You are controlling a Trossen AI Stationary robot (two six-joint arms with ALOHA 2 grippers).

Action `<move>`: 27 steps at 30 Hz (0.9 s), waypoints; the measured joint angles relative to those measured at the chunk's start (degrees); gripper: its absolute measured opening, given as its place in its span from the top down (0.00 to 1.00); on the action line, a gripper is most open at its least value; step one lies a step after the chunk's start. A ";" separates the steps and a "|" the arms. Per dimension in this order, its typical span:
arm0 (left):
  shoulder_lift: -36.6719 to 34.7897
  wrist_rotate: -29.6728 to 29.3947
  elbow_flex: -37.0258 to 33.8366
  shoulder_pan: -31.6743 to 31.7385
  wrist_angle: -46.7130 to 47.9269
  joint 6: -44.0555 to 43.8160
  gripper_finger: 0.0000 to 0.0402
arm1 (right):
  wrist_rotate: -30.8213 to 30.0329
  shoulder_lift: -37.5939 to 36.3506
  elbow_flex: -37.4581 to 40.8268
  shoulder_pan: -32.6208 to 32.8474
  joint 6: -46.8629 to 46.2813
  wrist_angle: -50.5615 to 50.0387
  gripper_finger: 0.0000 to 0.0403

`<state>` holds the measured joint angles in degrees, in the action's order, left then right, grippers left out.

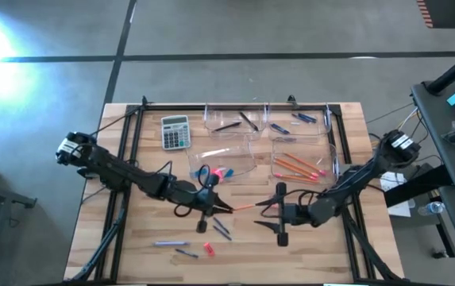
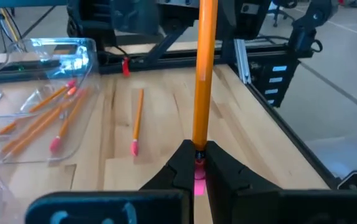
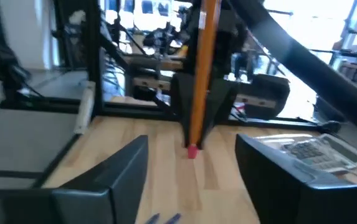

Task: Sort crayons/erasers/pens/pencils in bins
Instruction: Put the orange pencil into the bottom right transparent bin

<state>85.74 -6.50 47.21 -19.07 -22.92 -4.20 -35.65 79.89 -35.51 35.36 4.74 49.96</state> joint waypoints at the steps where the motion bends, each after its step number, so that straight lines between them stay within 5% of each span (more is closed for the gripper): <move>1: 0.25 0.00 0.05 0.00 0.09 -0.02 1.00 | -0.38 0.82 -0.73 -0.40 0.46 -0.15 0.40; 11: 3.09 0.44 0.65 0.00 -2.32 -1.51 1.00 | -0.36 5.21 -6.71 -2.18 2.49 0.21 0.34; 27: 3.09 0.50 0.61 0.01 -2.70 -1.62 1.00 | -0.19 5.73 -7.51 -3.22 0.94 2.25 0.65</move>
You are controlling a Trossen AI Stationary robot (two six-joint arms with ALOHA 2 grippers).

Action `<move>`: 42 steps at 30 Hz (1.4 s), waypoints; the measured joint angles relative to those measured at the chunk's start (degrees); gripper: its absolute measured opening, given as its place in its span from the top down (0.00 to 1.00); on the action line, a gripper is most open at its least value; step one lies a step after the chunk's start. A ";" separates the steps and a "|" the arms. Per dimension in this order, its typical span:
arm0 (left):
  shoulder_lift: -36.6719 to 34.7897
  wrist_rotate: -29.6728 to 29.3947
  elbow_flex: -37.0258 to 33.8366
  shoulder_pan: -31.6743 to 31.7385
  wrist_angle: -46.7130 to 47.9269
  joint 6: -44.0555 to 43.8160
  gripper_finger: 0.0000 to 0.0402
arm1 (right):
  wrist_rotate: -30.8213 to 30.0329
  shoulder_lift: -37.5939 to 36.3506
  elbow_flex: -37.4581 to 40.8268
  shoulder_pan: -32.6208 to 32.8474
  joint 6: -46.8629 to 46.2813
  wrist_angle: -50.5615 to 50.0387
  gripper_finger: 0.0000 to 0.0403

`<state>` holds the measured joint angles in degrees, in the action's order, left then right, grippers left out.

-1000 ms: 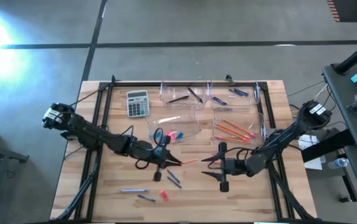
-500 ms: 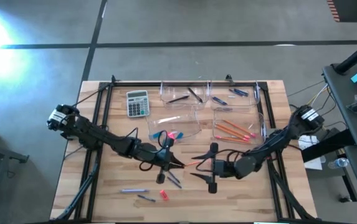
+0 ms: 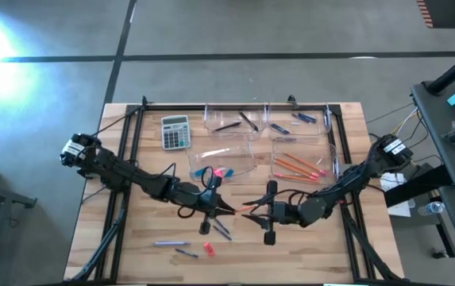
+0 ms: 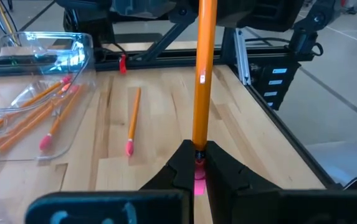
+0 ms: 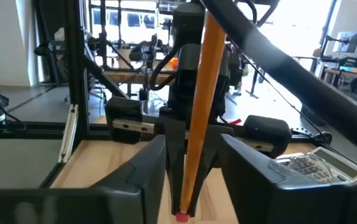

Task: Sort crayons/erasers/pens/pencils in bins
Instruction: Put the orange pencil into the bottom right transparent bin

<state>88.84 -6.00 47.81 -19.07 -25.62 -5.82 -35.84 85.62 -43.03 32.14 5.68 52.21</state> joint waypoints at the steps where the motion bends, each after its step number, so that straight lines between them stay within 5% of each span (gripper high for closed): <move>1: 0.00 0.00 0.00 0.02 0.02 0.00 1.00 | 0.14 0.00 0.02 -0.18 -0.21 -0.05 0.67; 16: 0.07 0.00 -0.07 0.09 0.04 -1.09 0.99 | 0.52 0.00 0.02 -0.79 -1.36 -0.06 0.96; 29: -3.81 -2.47 -0.59 0.17 12.25 -4.35 0.66 | -0.65 -1.85 0.09 -0.81 -3.20 -7.73 0.96; 34: -9.62 -2.69 -1.73 0.21 19.66 -7.37 0.62 | -5.61 -6.96 -0.33 -0.52 -8.11 -21.83 0.97; 42: -13.49 -3.32 -5.92 -0.16 17.85 -8.96 0.62 | -19.31 -16.17 -5.29 -0.29 -27.63 -65.40 0.97</move>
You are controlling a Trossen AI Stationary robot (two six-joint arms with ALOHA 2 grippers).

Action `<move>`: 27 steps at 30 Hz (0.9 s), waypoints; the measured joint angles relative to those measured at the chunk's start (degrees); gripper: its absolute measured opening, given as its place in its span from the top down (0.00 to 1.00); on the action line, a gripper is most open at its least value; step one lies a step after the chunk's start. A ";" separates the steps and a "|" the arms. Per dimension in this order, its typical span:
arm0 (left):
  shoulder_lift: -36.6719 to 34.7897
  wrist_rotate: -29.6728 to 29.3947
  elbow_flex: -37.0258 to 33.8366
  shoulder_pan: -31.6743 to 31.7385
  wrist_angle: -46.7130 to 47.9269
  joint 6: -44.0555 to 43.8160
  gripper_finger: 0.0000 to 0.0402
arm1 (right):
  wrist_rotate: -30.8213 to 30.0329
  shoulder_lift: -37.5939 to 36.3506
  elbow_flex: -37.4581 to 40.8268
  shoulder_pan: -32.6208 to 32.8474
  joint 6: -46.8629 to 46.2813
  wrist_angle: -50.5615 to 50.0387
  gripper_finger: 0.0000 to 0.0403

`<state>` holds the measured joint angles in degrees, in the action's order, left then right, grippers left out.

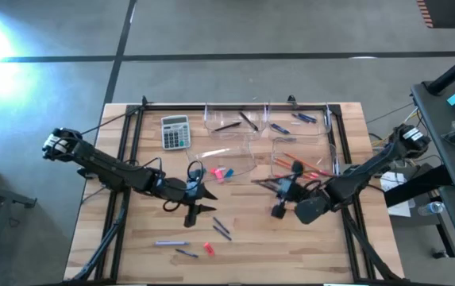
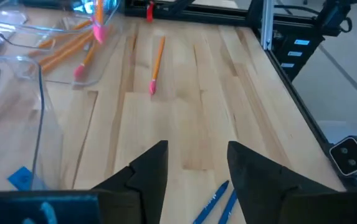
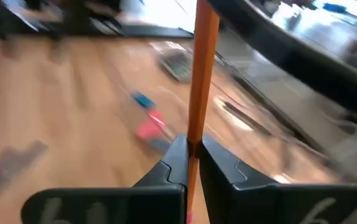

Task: Sort crayons/erasers/pens/pencils in bins
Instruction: Put the orange pencil into the bottom right transparent bin

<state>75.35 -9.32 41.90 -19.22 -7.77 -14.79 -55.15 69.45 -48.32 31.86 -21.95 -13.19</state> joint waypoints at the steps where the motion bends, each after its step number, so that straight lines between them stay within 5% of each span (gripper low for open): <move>1: -0.04 0.00 -0.58 -0.02 -0.63 -0.04 0.62 | -0.38 -0.86 -0.91 -0.07 -2.32 -5.19 0.97; 12: 0.35 -0.02 -1.21 -0.02 -2.67 -0.10 0.62 | 0.04 -5.16 -10.51 -0.83 -22.29 -47.10 0.97; 27: 0.35 -0.02 -1.23 -0.02 -2.82 -0.09 0.62 | 21.13 -4.02 -4.14 -13.24 -24.96 -62.42 0.97</move>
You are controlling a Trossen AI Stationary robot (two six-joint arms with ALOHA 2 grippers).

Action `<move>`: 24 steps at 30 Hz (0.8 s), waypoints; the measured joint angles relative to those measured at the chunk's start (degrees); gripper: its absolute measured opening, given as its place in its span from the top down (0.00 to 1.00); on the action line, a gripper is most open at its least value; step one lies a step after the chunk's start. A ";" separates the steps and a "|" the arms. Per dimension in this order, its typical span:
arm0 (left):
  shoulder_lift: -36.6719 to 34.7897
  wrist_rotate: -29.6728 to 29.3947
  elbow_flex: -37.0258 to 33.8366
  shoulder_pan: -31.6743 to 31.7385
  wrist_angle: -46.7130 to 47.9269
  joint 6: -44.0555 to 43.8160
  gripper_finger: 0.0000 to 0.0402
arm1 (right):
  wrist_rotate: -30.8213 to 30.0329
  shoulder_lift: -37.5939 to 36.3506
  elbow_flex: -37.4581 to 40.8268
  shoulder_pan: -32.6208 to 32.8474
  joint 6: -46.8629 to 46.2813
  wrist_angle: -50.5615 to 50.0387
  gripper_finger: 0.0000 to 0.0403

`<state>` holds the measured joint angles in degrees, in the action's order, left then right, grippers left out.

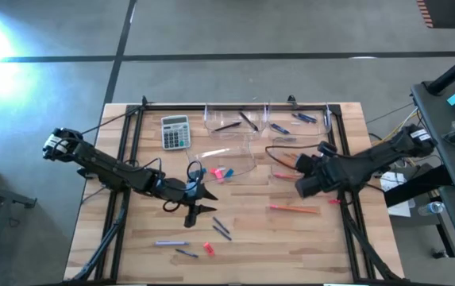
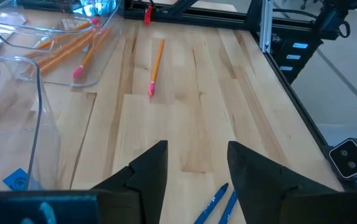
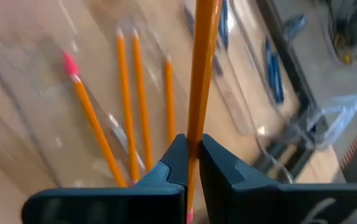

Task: Sort crayons/erasers/pens/pencils in bins
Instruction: Put the orange pencil into the bottom right transparent bin

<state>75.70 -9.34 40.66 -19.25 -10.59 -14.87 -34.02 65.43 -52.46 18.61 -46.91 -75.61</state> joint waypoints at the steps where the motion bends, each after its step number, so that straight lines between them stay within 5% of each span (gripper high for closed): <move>1: 0.00 0.01 0.00 0.00 0.00 0.00 0.62 | 0.48 0.00 0.17 -0.77 0.24 -0.75 0.97; 7: 0.00 0.00 -0.04 -0.02 -0.02 0.02 0.62 | 0.52 0.00 0.89 -3.73 2.89 -0.77 0.95; 17: 0.02 0.02 -0.13 -0.02 -0.07 0.04 0.62 | -0.25 0.01 1.13 -3.83 3.93 -0.03 0.67; 24: 0.02 0.01 -0.13 -0.02 -0.07 0.04 0.62 | 1.38 0.04 0.22 -3.37 3.34 2.31 0.59</move>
<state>75.72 -9.34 40.53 -19.27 -10.66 -14.83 -32.63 65.47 -52.23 15.24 -43.57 -73.30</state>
